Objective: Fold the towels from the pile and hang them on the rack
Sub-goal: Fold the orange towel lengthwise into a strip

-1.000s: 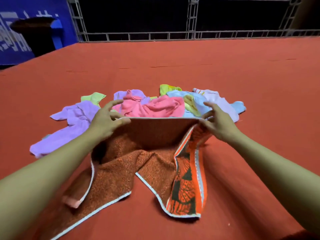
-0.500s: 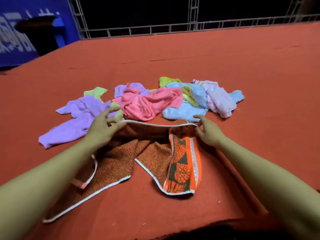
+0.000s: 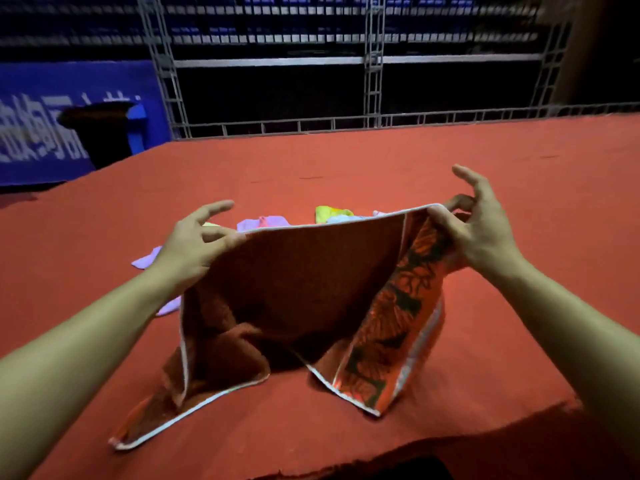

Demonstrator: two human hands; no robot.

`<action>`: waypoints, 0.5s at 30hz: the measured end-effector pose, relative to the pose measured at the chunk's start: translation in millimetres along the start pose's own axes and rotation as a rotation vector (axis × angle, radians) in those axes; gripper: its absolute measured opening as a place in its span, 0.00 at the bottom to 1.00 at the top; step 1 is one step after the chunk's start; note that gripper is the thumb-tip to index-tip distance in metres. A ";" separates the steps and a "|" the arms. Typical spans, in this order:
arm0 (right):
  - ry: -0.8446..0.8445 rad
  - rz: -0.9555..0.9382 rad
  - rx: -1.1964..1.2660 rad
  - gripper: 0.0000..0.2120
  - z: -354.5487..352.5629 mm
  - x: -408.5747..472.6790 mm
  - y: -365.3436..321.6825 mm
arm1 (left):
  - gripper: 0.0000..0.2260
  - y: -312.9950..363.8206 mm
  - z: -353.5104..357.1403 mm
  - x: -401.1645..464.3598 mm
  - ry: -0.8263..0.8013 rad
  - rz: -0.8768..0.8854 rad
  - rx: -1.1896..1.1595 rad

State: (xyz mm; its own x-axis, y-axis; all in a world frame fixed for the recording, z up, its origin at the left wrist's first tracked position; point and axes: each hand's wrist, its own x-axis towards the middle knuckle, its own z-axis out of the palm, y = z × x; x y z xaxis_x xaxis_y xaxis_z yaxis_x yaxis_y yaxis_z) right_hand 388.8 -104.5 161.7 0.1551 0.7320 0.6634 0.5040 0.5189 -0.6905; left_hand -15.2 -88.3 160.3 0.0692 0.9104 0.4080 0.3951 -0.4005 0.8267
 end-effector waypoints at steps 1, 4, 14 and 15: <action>-0.016 0.003 -0.010 0.33 -12.0 4.2 -16.6 | 0.24 14.9 -10.9 -2.3 0.006 0.019 -0.016; -0.132 0.002 -0.055 0.34 -43.4 15.5 -61.9 | 0.24 63.2 -41.1 -6.6 -0.018 0.087 0.001; -0.503 0.076 -0.397 0.24 -30.0 69.2 10.4 | 0.15 26.5 -15.2 78.7 -0.252 -0.021 0.268; -0.538 0.091 -0.437 0.24 -17.4 66.8 36.1 | 0.15 0.9 2.5 84.4 -0.256 -0.040 0.305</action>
State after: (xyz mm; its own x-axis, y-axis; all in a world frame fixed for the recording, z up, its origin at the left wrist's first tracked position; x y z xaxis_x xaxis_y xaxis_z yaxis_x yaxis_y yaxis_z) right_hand 432.1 -44.6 186.1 -0.1730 0.9396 0.2953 0.8222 0.3029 -0.4820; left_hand -6.7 -11.5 194.4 0.2590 0.9365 0.2365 0.6533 -0.3502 0.6712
